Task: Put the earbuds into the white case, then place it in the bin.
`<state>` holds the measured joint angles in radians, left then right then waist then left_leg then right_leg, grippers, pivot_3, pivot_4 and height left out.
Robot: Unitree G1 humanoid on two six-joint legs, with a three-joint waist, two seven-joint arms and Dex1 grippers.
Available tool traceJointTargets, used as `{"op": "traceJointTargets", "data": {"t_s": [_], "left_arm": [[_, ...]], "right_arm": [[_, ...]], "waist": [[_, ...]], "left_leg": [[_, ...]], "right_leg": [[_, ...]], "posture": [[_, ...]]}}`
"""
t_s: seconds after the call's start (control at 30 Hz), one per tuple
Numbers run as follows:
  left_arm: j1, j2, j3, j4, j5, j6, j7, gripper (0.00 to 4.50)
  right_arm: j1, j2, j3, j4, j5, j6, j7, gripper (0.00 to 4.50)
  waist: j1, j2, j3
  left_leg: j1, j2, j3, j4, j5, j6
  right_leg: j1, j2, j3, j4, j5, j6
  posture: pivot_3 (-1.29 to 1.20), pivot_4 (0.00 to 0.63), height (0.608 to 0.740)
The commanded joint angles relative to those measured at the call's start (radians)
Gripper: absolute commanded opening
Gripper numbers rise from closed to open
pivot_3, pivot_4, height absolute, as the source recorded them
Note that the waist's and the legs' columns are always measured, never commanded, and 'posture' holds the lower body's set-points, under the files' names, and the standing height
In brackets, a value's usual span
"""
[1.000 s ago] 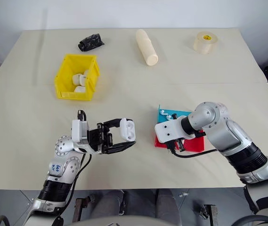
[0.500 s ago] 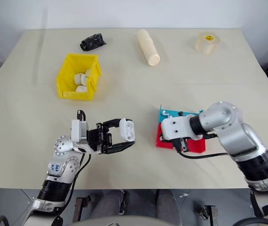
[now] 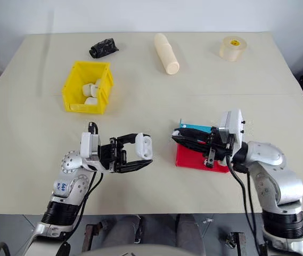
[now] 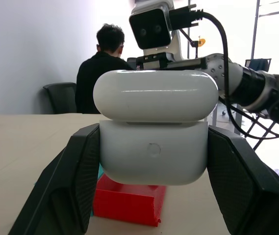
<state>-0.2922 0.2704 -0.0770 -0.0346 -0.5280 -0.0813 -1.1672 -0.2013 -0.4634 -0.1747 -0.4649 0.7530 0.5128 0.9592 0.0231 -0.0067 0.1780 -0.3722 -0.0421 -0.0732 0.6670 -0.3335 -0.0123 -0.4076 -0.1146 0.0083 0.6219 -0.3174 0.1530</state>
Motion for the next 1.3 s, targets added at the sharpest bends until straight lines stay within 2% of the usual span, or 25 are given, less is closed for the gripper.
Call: {"op": "traceJointTargets", "data": {"t_s": [0.03,0.3,0.73,1.3], "left_arm": [[-0.024,-0.008,0.003,-0.023,-0.034,0.022,0.004,2.80],[-0.077,-0.030,0.000,-0.041,-0.068,0.113,0.020,2.80],[-0.098,-0.047,0.001,-0.079,-0.118,0.207,0.019,2.80],[-0.101,-0.057,0.017,-0.096,-0.119,0.225,0.033,2.80]], "right_arm": [[0.020,0.073,-0.010,-0.086,0.115,0.018,-0.117,0.37],[0.048,0.150,0.074,-0.113,0.150,0.000,-0.191,0.37],[0.034,0.196,0.147,-0.120,0.177,-0.010,-0.243,0.37],[0.032,0.179,0.147,-0.085,0.186,-0.018,-0.248,0.37]], "waist": [[0.000,0.000,0.000],[-0.002,0.000,0.000],[-0.004,0.000,0.000],[-0.003,0.000,0.000]], "left_leg": [[0.000,0.000,0.000,0.000,0.000,0.000],[0.000,0.000,0.000,0.000,0.000,0.000],[0.000,0.000,0.000,0.000,0.000,0.000],[0.000,0.000,0.000,0.000,0.000,0.000]], "right_leg": [[0.000,0.000,0.000,0.000,0.000,0.000],[0.000,0.000,0.000,0.000,0.000,0.000],[0.000,0.001,0.000,0.000,0.000,0.000],[0.000,0.001,0.000,0.000,0.000,0.000]], "posture": [[0.00,0.150,0.740],[0.00,0.150,0.740],[0.00,0.150,0.740],[0.00,0.150,0.740]]}}
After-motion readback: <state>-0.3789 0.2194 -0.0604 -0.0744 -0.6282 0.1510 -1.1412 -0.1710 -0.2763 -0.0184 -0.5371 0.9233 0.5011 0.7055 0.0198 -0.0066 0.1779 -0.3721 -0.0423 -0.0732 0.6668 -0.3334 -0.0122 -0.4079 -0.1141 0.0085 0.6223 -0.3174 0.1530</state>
